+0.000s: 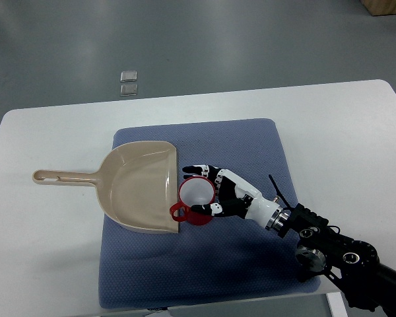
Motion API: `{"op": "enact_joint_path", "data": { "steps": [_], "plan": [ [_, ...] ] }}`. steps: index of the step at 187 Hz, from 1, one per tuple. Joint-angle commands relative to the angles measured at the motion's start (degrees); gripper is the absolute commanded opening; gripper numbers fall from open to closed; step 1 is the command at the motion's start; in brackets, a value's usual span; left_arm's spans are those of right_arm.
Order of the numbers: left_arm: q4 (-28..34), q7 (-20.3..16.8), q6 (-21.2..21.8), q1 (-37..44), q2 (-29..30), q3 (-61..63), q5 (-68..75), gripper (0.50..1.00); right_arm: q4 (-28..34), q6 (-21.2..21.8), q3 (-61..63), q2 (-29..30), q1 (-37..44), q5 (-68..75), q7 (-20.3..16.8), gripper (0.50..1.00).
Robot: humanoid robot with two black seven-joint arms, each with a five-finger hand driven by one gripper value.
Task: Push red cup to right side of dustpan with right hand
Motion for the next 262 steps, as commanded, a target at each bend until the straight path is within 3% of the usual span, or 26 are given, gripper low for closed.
{"op": "enact_joint_path", "data": {
  "steps": [1,120,194,262],
  "plan": [
    [0.0,0.0,0.0,0.0,0.0,0.0,0.0,1.000,0.1,0.5,0.1,-0.7,-0.1,0.1,0.0,0.924],
    [0.0,0.0,0.0,0.0,0.0,0.0,0.0,1.000,3.0,0.7,0.4,-2.2,-0.6,0.0,0.0,0.924],
    [0.0,0.0,0.0,0.0,0.0,0.1,0.0,1.000,4.2,0.6,1.5,-6.7,-0.6,1.0,0.0,0.924],
    [0.0,-0.1,0.0,0.0,0.0,0.0,0.0,1.000,1.2,-0.7,5.0,-11.6,2.1,10.2,0.0,0.921]
  ]
}}
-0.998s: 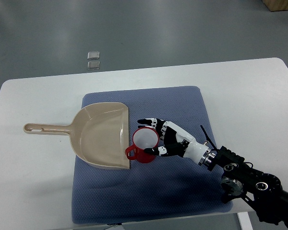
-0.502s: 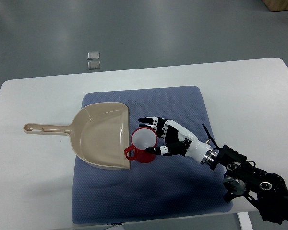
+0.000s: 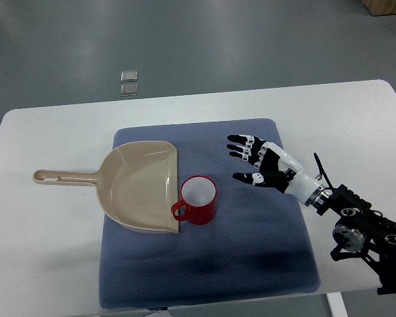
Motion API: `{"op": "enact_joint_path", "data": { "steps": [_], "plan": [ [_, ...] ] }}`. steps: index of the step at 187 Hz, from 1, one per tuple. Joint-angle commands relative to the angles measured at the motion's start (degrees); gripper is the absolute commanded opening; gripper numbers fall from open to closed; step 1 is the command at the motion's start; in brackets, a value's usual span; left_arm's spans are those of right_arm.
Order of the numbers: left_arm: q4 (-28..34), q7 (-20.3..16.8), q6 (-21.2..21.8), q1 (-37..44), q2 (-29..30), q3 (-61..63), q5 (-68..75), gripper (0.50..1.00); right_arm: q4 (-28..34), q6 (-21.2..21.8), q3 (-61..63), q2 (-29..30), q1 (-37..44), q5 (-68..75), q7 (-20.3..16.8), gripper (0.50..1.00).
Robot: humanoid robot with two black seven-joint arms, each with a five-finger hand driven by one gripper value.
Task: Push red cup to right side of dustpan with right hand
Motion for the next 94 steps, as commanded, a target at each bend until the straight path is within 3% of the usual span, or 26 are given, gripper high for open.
{"op": "enact_joint_path", "data": {
  "steps": [1,36,69,94],
  "plan": [
    [0.0,0.0,0.0,0.0,0.0,0.0,0.0,1.000,-1.7,-1.1,0.3,-1.4,1.3,3.2,0.0,0.921],
    [0.0,0.0,0.0,0.0,0.0,0.0,0.0,1.000,-2.6,-5.4,0.4,-3.3,3.1,5.8,0.0,0.919],
    [0.0,0.0,0.0,0.0,0.0,0.0,0.0,1.000,-2.5,-13.6,1.6,-3.7,4.3,7.2,0.0,0.919],
    [0.0,0.0,0.0,0.0,0.0,0.0,0.0,1.000,-2.5,-15.6,1.6,-3.6,4.7,7.1,0.0,0.924]
  ]
}}
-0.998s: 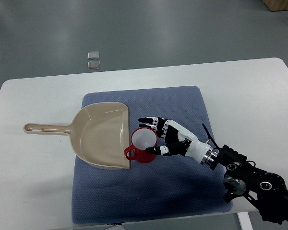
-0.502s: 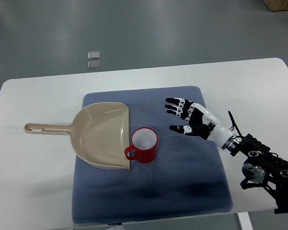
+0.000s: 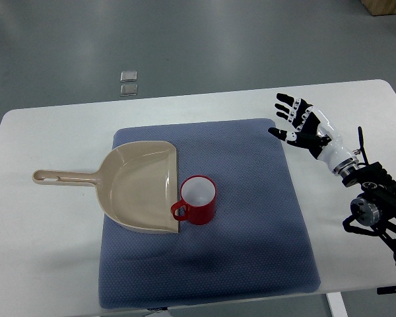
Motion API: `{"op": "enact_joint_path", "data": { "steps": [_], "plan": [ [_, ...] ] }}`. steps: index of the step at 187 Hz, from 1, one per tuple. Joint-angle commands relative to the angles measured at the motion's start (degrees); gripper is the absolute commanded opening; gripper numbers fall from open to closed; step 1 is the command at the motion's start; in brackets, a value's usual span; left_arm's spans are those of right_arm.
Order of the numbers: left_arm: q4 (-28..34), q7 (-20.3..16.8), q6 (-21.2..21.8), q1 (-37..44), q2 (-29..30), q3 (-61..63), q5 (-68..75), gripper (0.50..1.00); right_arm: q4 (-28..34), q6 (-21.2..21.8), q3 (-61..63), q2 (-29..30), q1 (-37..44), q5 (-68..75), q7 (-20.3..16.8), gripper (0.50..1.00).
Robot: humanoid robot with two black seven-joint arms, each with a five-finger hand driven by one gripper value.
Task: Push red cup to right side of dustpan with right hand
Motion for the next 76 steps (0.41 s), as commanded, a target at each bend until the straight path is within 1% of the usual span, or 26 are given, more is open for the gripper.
{"op": "enact_joint_path", "data": {
  "steps": [1,15,30,76],
  "plan": [
    [0.0,0.0,0.0,0.0,0.0,0.0,0.0,1.000,0.1,-1.6,0.0,0.1,0.3,-0.1,0.0,0.924],
    [0.0,0.0,0.0,0.0,0.0,0.0,0.0,1.000,0.7,-1.1,-0.5,-0.1,0.3,-0.8,0.0,0.926],
    [0.0,0.0,0.0,0.0,0.0,0.0,0.0,1.000,0.6,-1.8,0.0,-0.1,0.1,-0.8,0.0,0.926],
    [0.0,0.0,0.0,0.0,0.0,0.0,0.0,1.000,0.2,-1.8,0.0,0.4,0.1,-0.1,0.0,0.926]
  ]
}}
